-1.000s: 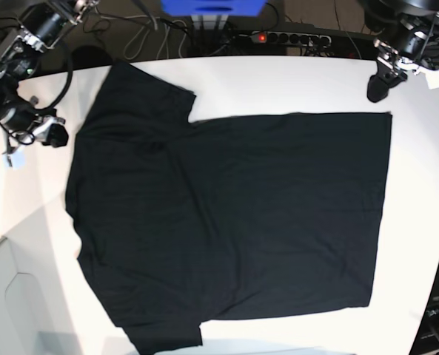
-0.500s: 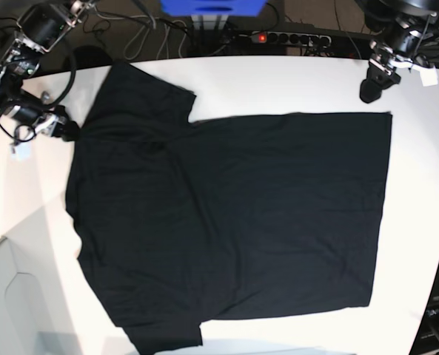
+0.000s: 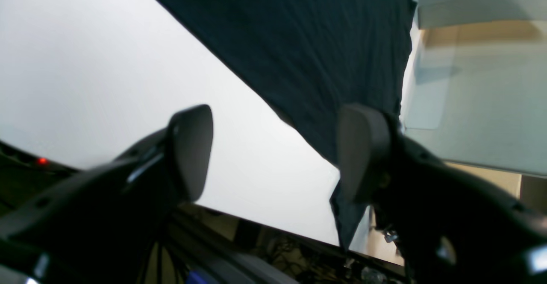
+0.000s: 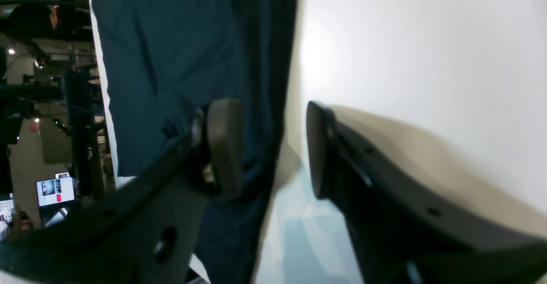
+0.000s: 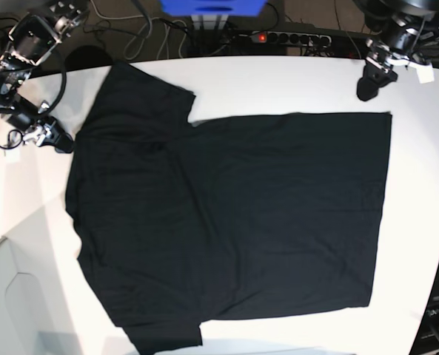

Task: Fold the T-shirt properly
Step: 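Close both grippers on the shirt's shoulder-edge corners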

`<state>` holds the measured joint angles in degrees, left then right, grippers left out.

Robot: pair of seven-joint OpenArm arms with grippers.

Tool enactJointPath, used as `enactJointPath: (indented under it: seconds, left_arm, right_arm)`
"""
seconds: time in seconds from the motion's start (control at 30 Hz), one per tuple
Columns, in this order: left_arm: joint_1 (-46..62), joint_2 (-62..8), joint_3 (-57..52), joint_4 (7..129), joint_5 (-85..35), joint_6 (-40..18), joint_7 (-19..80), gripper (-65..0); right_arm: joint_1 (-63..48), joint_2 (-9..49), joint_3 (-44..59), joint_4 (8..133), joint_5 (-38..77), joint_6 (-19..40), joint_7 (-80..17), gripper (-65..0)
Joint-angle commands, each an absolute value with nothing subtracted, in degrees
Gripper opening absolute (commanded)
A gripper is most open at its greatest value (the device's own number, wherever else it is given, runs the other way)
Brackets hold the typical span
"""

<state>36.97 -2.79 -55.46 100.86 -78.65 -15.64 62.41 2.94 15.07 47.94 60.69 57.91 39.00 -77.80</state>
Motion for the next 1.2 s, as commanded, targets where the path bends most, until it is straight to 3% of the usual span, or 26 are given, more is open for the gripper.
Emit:
enactJointPath:
  seconds: [0.0,0.27,0.73,0.8,0.97,1.17]
  left_arm:
    - [37.49,-3.47,-55.96,101.85,-80.04,-15.78,62.11,-21.3]
    - [37.67,-3.21,-55.78,102.20,-79.96,-15.78,62.11,-21.3]
    - [38.55,-3.21,-55.69,102.37,-79.96,-15.78,62.11,-21.3]
    - [38.46,-3.21,-55.69,102.37,-79.96,-15.78,62.20,-21.3]
    - [38.11,-3.82,-55.69,102.37,-79.96,-15.78,62.20,-21.3]
    - [37.93,-4.79,-55.69,102.37,-79.96,-15.78,62.20,-21.3]
  right_arm:
    - [2.24,15.16,47.52,60.62,52.88,40.00,-80.00,-39.1]
    - [-1.36,12.97,41.54,66.33,52.88,40.00,-80.00,-39.1]
    - [-3.21,11.03,41.45,69.23,52.79,40.00,-80.00,-39.8]
    - [-3.21,11.03,41.27,69.23,52.79,40.00,-80.00,-43.3]
    - [-2.95,11.38,38.20,69.23,52.79,40.00,-80.00,-63.5]
    - [-3.03,11.21,38.11,69.23,52.79,40.00,-80.00,-65.0]
